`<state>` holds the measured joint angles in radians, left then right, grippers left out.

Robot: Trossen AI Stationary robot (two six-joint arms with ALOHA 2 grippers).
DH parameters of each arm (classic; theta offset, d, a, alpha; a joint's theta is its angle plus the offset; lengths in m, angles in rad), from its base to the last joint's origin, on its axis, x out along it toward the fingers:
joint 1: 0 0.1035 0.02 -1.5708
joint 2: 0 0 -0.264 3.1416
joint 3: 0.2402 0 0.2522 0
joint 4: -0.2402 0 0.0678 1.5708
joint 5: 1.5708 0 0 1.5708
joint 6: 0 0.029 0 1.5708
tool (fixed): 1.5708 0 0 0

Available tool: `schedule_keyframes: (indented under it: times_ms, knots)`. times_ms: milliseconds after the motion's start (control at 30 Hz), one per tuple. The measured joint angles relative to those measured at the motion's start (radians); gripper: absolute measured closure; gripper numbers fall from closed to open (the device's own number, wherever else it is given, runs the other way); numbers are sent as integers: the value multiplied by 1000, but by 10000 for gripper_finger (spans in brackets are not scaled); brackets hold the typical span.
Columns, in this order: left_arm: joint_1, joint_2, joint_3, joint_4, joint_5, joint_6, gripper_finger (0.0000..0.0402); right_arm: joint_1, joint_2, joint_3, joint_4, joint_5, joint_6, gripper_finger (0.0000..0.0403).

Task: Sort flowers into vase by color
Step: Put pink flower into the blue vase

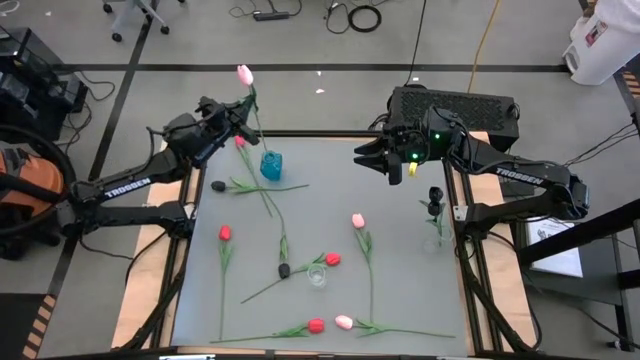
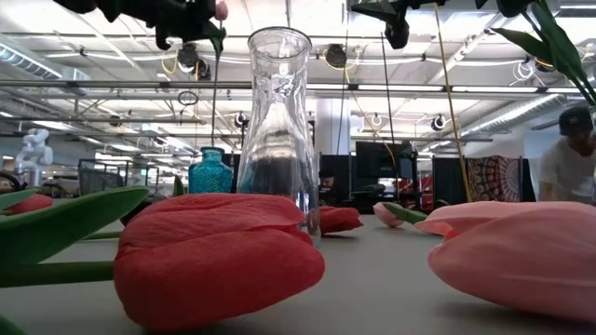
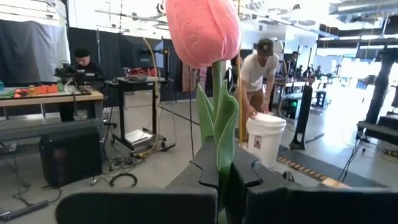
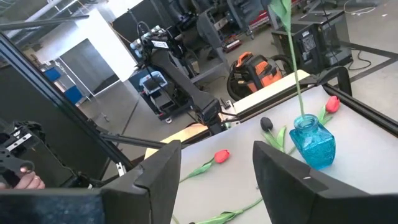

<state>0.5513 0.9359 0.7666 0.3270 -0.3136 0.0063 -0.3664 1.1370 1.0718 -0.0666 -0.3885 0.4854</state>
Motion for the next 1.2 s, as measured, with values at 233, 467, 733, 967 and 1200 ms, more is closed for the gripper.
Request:
schedule_keyframes:
  times_ms: [233, 467, 733, 967, 1200]
  knots:
    - [0, 30, 0, -1, 5, 0, 400, 0, 0, 0, -26, -1, 0, 211]
    - [0, 69, 0, -1, 5, -27, 400, 0, 0, 0, -23, 0, 0, 211]
    - [0, 92, 0, -4, 5, -52, 400, 0, 0, 0, -22, 0, 0, 211]
    - [0, 92, 0, -4, 5, -52, 400, 0, 0, 0, -22, 0, -12, 211]
    - [-4, 92, 0, -6, 5, -52, 398, 0, 0, 0, -22, 0, -26, 211]
